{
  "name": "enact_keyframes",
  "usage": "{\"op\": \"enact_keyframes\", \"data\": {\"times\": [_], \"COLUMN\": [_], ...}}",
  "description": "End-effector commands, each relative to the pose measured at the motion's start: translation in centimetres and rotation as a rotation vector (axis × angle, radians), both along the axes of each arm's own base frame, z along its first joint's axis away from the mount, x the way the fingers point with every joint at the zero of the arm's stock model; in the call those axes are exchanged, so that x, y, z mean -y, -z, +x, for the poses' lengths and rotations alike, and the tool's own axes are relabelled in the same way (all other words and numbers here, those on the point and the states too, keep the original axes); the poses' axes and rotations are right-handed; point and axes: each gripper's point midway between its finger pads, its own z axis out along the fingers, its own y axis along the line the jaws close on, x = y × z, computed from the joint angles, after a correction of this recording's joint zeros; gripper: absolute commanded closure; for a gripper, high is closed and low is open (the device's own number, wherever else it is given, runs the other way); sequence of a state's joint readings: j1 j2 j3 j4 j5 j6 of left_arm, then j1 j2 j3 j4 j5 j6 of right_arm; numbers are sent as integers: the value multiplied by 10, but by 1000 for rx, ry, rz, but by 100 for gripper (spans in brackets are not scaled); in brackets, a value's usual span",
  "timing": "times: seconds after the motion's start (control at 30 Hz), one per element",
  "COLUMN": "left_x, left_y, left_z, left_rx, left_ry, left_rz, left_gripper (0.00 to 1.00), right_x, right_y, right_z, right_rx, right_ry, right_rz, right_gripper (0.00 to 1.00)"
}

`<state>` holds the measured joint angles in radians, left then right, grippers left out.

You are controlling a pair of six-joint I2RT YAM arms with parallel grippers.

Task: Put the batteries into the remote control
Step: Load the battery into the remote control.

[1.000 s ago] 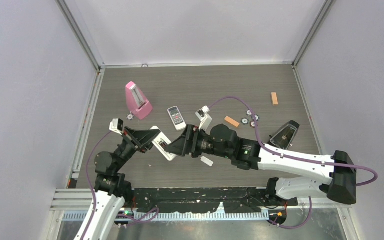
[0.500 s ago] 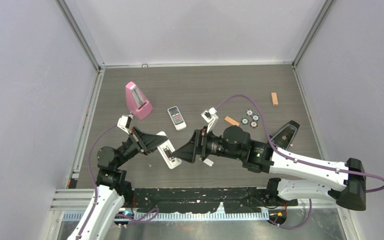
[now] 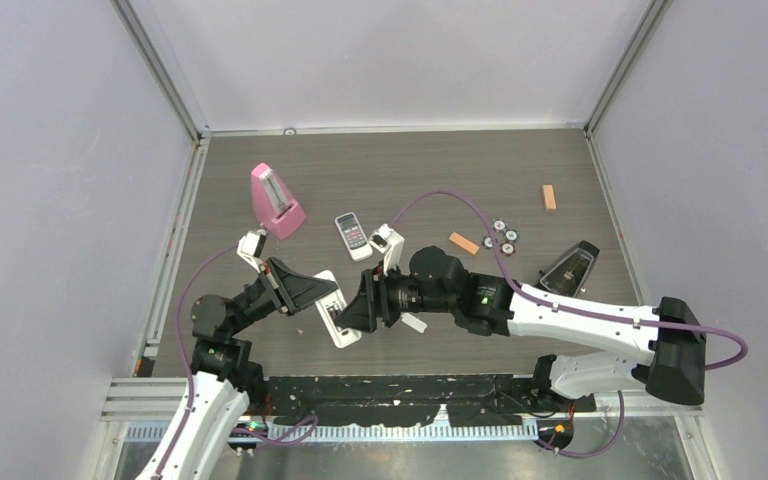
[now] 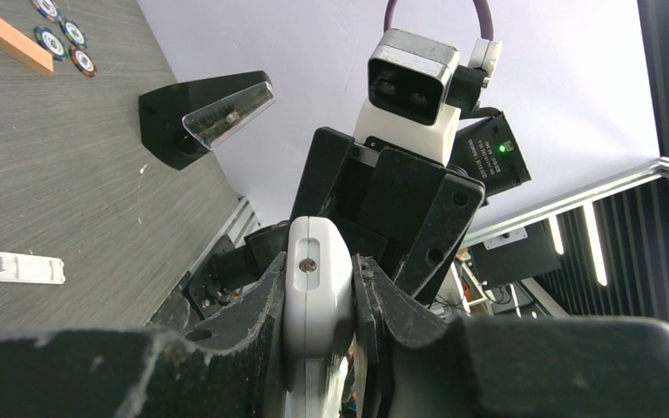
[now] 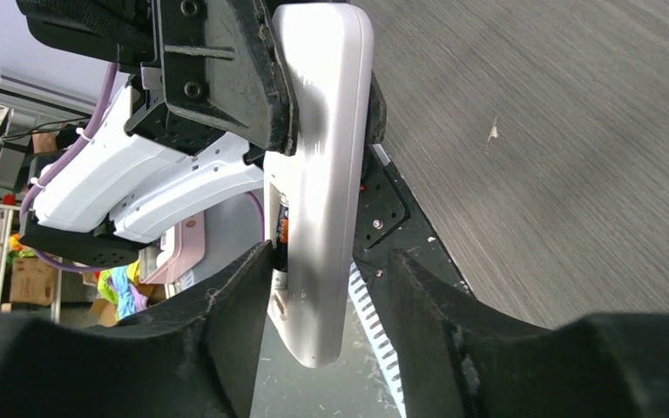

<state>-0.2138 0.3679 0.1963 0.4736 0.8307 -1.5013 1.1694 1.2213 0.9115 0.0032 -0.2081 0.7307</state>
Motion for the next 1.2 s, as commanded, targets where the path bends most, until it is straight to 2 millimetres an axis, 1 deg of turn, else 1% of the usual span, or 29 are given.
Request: {"op": "enact_keyframes", "data": {"times": [0.0,0.03,0.07,0.1,0.13,0.17,0.23,0.4,0.43,0.47,0.5,0.53,0.57,0.6,0.63,0.7,0.73,0.77,0.8,0.87,0.9,1.03,1.17], "left_x": [0,0,0,0,0,0,0,0,0,0,0,0,0,0,0,0,0,0,0,0,0,-1,-1], "left_y": [-20,-20,-20,-19,-19,-20,-19,-21,-22,-23,-23,-22,-22,-21,-21,-21,-21,-22,-22,-23,-24,-30,-33], "left_z": [-7,-7,-7,-6,-6,-6,-5,-4,-4,-4,-4,-4,-4,-4,-3,-4,-4,-4,-5,-6,-7,-10,-13], "left_rx": [79,79,76,74,72,71,66,58,61,65,65,65,66,63,64,66,65,66,66,67,70,79,90], "left_ry": [9,10,9,8,7,6,6,2,2,2,1,1,0,0,-1,0,-1,0,2,4,7,12,21], "left_rz": [-2,-2,-1,-1,-1,-1,0,-1,0,0,1,3,4,5,5,6,5,5,4,1,-1,-13,-16], "left_gripper": [100,100,100,100,100,100,100,100,100,100,100,100,100,100,100,100,100,100,100,100,100,100,100], "right_x": [-8,-9,-9,-10,-11,-10,-10,-9,-9,-8,-8,-8,-7,-6,-6,-3,-3,-3,-3,-5,-6,-14,-23], "right_y": [-20,-18,-17,-14,-16,-9,-5,-4,-2,-3,-5,-8,-14,-22,-26,-34,-45,-45,-50,-50,-48,-41,-34], "right_z": [1,1,1,2,2,1,2,6,6,7,7,9,9,9,9,8,7,3,2,-4,-7,-12,-15], "right_rx": [34,30,28,25,26,16,12,17,17,18,17,19,16,24,15,5,4,-3,-6,-16,-25,-48,-65], "right_ry": [-21,-22,-24,-24,-26,-27,-22,-3,-2,4,9,18,26,33,42,54,50,36,28,-1,-21,-64,-97], "right_rz": [43,36,33,24,25,-1,-19,-35,-42,-44,-41,-32,-15,17,34,76,117,126,151,168,170,172,169], "right_gripper": [50,54,60,62,65,66,66,64,63,58,50,46,39,36,29,25,24,22,22,21,21,21,25]}}
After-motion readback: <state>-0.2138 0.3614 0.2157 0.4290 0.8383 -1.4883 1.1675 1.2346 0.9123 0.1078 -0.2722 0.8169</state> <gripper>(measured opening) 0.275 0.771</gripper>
